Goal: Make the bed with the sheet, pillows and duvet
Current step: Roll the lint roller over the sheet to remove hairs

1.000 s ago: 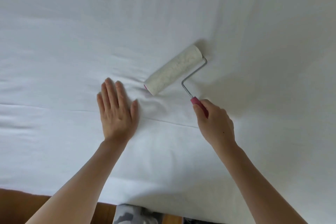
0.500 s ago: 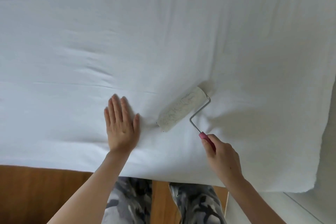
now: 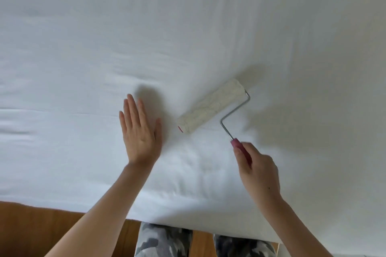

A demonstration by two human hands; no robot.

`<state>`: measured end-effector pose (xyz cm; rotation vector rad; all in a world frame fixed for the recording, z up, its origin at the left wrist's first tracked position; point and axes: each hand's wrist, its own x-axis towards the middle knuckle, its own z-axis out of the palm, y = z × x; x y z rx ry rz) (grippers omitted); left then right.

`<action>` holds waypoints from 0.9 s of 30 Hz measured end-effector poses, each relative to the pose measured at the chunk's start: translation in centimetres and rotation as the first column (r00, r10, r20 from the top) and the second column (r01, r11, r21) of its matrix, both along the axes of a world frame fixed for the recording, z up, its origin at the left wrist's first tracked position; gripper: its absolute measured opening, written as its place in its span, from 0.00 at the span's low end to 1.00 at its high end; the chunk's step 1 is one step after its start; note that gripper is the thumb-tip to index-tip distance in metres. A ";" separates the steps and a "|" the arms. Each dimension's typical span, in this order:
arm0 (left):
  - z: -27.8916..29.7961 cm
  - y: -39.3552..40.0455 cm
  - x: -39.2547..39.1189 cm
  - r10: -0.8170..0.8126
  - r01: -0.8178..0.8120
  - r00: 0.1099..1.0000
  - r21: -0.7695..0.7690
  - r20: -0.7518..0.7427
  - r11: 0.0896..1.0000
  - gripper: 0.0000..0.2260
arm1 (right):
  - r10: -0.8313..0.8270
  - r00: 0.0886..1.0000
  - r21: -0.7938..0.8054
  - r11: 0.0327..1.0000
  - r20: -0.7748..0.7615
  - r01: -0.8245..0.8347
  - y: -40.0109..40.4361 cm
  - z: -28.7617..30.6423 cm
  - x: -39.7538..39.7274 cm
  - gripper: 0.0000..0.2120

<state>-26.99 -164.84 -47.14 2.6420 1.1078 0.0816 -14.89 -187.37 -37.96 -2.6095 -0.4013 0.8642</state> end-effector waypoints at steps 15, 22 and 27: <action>-2.9 6.2 2.6 0.079 -0.076 0.992 0.041 -0.094 0.996 0.30 | 0.129 0.992 0.005 0.992 -0.005 -0.129 23.1 -3.2 7.9 0.15; -3.0 6.3 2.5 0.091 -0.088 0.992 0.037 -0.089 0.995 0.29 | 0.116 0.991 -0.148 0.981 -0.060 -0.124 16.0 -2.3 6.0 0.14; -3.2 6.2 2.5 0.090 -0.087 0.992 0.043 -0.089 0.995 0.30 | 0.103 0.993 -0.087 0.990 -0.061 -0.109 18.4 -2.8 6.5 0.10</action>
